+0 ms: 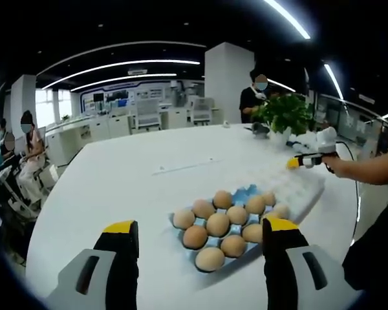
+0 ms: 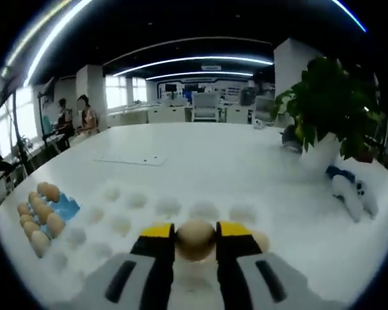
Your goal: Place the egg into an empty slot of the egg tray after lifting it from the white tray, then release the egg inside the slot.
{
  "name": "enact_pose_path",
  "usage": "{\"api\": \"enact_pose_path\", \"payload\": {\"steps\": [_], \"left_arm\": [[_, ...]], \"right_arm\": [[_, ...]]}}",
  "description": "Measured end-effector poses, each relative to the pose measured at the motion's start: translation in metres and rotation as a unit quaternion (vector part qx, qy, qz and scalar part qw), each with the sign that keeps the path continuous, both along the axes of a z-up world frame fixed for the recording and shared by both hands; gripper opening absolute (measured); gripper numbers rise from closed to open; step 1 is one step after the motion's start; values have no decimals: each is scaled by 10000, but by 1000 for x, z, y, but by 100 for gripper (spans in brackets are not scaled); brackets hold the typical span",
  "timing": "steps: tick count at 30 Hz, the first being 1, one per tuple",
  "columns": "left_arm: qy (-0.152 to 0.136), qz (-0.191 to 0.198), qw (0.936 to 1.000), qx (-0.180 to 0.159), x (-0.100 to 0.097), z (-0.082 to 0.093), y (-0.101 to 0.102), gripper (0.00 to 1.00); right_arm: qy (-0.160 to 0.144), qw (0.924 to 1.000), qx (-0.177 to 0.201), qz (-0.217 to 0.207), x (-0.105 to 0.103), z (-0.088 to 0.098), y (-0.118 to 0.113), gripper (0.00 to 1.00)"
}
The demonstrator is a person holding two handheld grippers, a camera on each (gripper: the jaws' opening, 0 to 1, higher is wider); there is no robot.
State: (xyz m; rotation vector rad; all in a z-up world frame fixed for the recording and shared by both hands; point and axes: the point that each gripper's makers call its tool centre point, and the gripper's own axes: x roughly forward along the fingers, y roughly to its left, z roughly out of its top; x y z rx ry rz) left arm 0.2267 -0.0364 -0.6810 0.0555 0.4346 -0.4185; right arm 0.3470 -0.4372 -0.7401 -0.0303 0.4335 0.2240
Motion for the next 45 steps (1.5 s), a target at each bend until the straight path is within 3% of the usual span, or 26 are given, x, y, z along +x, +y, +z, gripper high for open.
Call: {"api": "enact_pose_path", "payload": {"steps": [16,25,45], "left_arm": [[5,2,10000,49,-1,-1,1,81],[10,15,10000,40,0,-2,2,81],[-4,21,10000,37,-2,-1,2,80]], "right_arm": [[-311,9962,1,816,3,23,48,24],[-368,9886,-28,1462,4,25,91,24],[-386,9723,69,2306,1,28,155,24]]}}
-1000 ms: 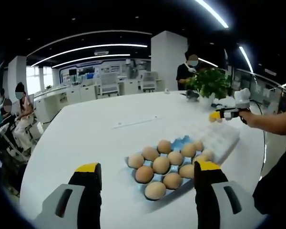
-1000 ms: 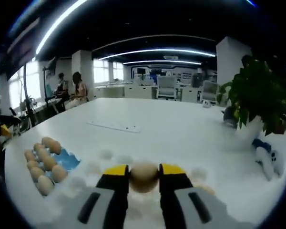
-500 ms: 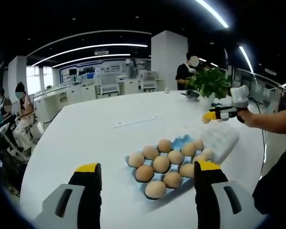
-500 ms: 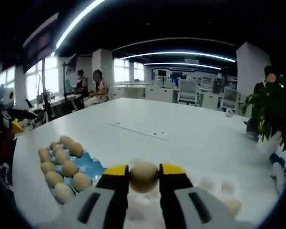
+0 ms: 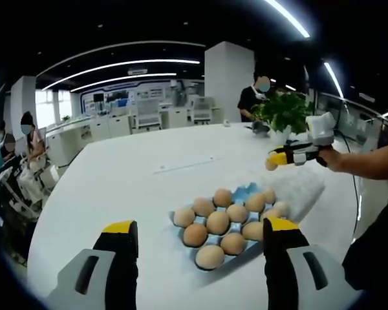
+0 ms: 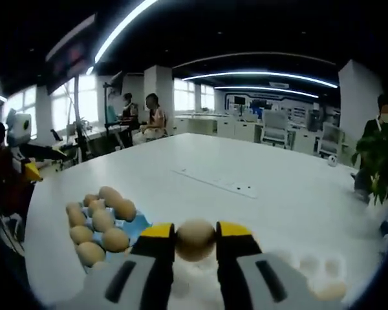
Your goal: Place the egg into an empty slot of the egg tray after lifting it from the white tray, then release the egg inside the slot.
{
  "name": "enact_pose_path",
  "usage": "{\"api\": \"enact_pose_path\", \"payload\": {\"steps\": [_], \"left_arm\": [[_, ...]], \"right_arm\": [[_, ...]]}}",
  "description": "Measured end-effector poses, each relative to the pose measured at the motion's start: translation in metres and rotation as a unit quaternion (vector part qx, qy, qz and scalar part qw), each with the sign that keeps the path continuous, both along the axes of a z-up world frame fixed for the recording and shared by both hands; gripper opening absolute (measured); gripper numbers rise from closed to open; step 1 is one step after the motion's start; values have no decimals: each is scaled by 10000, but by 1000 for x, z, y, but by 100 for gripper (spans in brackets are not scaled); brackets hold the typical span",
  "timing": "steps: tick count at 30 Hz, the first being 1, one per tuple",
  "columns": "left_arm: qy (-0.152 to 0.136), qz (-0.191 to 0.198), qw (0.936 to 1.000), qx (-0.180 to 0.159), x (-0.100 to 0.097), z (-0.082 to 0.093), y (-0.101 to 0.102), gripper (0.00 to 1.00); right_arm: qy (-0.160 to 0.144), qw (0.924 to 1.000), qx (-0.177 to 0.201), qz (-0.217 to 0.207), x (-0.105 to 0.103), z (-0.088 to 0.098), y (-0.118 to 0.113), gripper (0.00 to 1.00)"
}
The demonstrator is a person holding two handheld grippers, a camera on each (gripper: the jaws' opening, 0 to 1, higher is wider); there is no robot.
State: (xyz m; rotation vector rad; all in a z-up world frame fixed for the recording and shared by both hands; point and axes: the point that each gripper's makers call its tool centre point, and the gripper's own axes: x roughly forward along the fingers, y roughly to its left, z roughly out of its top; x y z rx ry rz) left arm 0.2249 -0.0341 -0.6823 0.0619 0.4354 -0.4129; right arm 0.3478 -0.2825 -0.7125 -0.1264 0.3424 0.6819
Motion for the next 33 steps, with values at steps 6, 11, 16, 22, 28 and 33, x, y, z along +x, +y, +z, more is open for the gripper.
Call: {"api": "enact_pose_path", "payload": {"steps": [6,11,16,22,28,33], "left_arm": [[5,7,10000,13,-1,-1,1,80],[12,28,10000,3,-2,-1,1,80],[29,27,10000,-2,-3,-2,0,80],[30,35,10000,3,-3,-2,1,80],[36,50,10000,-6,-4,-2,-1,80],[44,47,10000,-9,-5,-2,-1,80]], "right_arm": [[2,9997,-1,243,-2,0,19,24],[26,9992,19,390,-3,-1,32,24],[26,9985,36,549,-4,-1,48,24],[36,9971,3,764,-3,-3,64,24],[124,9962,13,863,-1,-9,75,24],[194,9950,-16,981,-3,-15,85,24]]}}
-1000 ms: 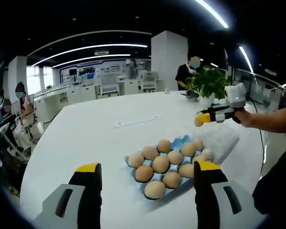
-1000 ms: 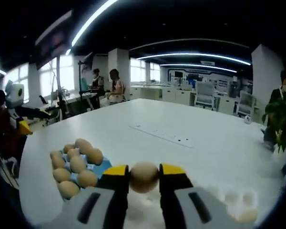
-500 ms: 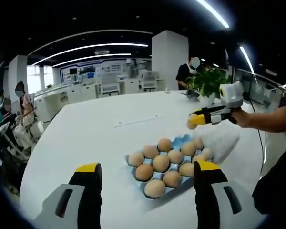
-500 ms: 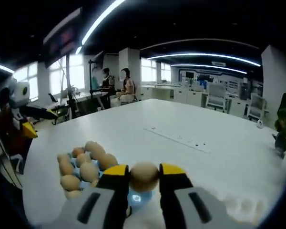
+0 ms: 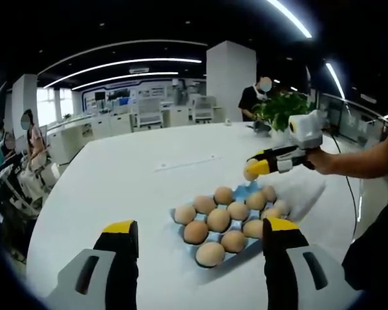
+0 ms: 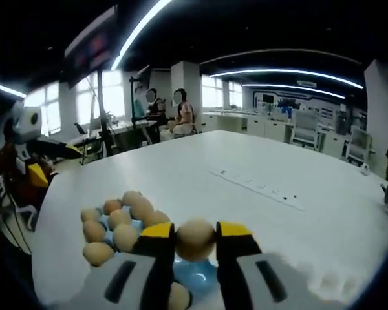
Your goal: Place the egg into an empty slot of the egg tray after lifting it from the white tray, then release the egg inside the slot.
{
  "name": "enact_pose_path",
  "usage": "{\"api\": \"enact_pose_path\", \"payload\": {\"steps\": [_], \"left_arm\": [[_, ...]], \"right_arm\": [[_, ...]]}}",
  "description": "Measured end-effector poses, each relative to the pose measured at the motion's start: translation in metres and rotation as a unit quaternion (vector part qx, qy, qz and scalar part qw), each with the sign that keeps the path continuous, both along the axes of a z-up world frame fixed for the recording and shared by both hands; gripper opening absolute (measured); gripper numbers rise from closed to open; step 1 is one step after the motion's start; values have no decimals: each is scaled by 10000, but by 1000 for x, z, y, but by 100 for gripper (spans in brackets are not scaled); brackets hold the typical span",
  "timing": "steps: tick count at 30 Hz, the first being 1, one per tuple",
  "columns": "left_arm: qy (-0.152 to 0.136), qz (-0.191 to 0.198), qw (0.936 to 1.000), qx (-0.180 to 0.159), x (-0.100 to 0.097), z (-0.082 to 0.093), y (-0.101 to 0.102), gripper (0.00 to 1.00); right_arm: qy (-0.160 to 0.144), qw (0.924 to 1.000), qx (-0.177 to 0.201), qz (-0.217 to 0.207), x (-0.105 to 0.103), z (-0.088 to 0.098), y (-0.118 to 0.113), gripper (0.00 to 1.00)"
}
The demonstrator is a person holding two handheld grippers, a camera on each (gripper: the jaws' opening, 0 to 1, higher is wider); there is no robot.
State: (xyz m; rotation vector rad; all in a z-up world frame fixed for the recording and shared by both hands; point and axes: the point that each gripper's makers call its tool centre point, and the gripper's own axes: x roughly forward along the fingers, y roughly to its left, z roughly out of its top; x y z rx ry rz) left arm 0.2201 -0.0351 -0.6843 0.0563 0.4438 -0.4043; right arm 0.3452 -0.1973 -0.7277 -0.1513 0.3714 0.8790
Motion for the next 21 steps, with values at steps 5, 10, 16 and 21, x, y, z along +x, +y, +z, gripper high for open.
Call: {"api": "enact_pose_path", "payload": {"steps": [5,10,16,21], "left_arm": [[-5,17,10000,2,-1,1,1,80],[-11,41,10000,8,-2,2,1,80],[-2,52,10000,5,-3,1,3,80],[-4,58,10000,0,-3,0,6,80]], "right_arm": [[49,9999,-48,134,-1,-6,11,24],[154,9996,-76,203,-2,-13,16,24],[249,9991,-137,307,-4,-22,24,24],[307,9986,-196,372,-5,-27,27,24]]}}
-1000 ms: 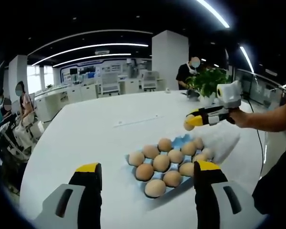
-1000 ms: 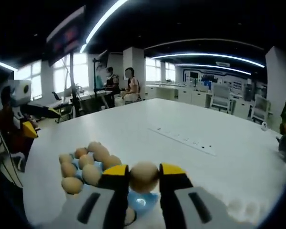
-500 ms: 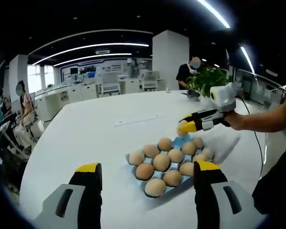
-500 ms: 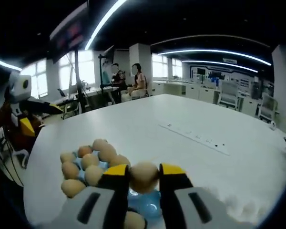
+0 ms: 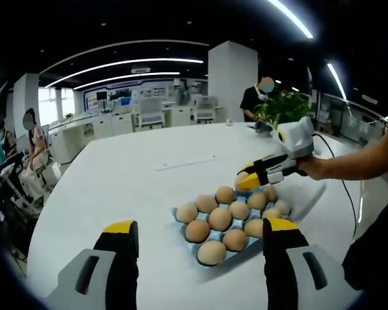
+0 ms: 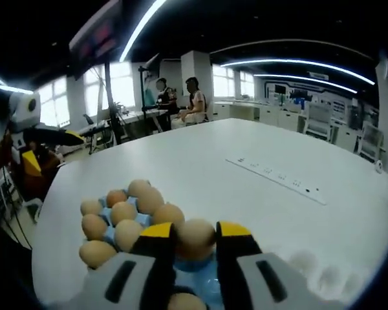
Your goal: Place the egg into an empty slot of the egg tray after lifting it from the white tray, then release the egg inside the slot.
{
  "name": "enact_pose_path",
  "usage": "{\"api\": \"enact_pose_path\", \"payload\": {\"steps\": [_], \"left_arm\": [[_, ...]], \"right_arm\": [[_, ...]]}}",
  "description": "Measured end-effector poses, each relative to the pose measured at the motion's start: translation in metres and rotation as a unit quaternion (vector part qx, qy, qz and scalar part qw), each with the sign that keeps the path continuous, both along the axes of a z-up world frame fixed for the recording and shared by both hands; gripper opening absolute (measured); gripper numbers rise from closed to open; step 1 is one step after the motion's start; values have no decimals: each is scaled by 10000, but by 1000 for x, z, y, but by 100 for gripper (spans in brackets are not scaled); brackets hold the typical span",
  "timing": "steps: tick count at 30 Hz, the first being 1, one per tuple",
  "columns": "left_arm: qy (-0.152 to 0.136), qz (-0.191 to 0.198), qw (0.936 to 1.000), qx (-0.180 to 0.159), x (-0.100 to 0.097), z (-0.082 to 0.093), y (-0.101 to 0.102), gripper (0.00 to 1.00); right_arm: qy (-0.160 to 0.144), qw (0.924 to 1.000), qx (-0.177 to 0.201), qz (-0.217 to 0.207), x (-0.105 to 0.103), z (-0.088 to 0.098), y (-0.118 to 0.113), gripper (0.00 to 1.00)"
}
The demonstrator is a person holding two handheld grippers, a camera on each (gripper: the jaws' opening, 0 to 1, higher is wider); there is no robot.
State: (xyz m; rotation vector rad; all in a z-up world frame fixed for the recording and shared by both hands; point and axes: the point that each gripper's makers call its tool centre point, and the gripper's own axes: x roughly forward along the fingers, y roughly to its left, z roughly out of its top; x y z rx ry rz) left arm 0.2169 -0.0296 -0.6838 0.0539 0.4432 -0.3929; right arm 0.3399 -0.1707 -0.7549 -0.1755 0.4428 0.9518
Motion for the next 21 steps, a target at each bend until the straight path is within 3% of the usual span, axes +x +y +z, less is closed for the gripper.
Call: {"api": "enact_pose_path", "payload": {"steps": [21], "left_arm": [[-1,-34,10000,-20,5,-1,1,80]], "right_arm": [[313,9994,-76,140,5,-15,-1,24]]}}
